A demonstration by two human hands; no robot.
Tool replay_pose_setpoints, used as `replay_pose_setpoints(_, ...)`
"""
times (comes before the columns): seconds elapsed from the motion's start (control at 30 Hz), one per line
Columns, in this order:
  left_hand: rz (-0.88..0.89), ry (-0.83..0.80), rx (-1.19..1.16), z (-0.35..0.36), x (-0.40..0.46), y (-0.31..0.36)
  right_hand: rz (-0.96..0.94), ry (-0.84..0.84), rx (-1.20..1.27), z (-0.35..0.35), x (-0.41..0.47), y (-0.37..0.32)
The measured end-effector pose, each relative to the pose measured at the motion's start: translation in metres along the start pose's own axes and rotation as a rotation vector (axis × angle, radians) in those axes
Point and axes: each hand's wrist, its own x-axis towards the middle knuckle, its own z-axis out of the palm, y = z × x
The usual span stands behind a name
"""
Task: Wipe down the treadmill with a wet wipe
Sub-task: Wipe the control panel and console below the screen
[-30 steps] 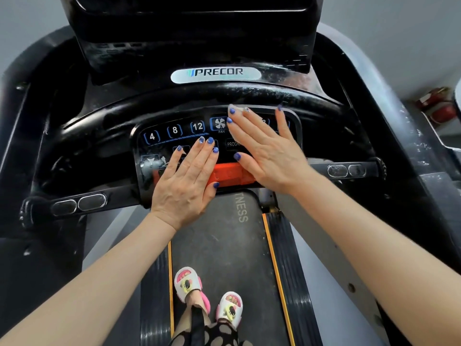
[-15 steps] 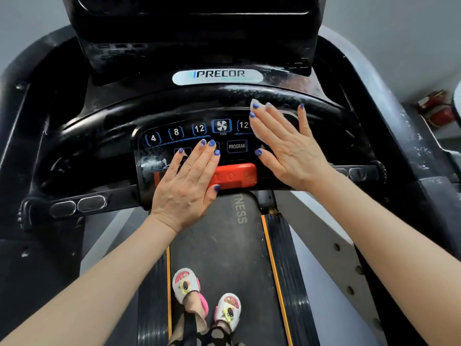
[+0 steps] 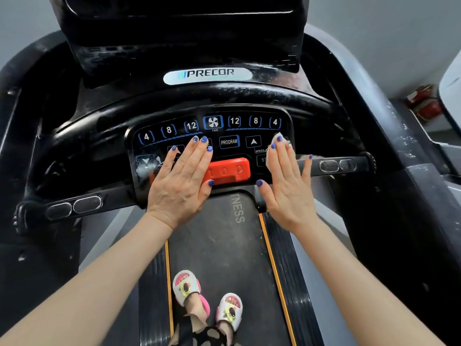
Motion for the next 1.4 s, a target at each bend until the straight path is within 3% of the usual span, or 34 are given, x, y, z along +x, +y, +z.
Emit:
replay_pose_setpoints(0.33,-0.031,-0.05,-0.072,-0.01,0.002,0.001,0.083,0.001,0.027,0.001,0.005,-0.01)
replay_pose_setpoints(0.5,0.047,-0.08,-0.176,-0.022,0.014,0.006,0.082,-0.011,-0.047,0.011,-0.016,-0.011)
replay_pose_setpoints(0.7,0.165,-0.145,-0.167,-0.012,0.041,0.017,-0.113,0.067,-0.132,0.015,-0.026,-0.002)
replay_pose_setpoints(0.87,0.194,-0.183,-0.125,-0.009,0.049,0.025,-0.102,0.13,-0.115,0.009,-0.033,0.017)
replay_pose_setpoints(1.13,0.184,-0.139,-0.11,-0.006,0.067,0.056,-0.201,0.134,0.046,-0.004,-0.029,0.038)
replay_pose_setpoints(1.4,0.055,-0.244,-0.052,-0.005,0.062,0.098,-0.325,0.127,0.05,-0.009,-0.022,0.054)
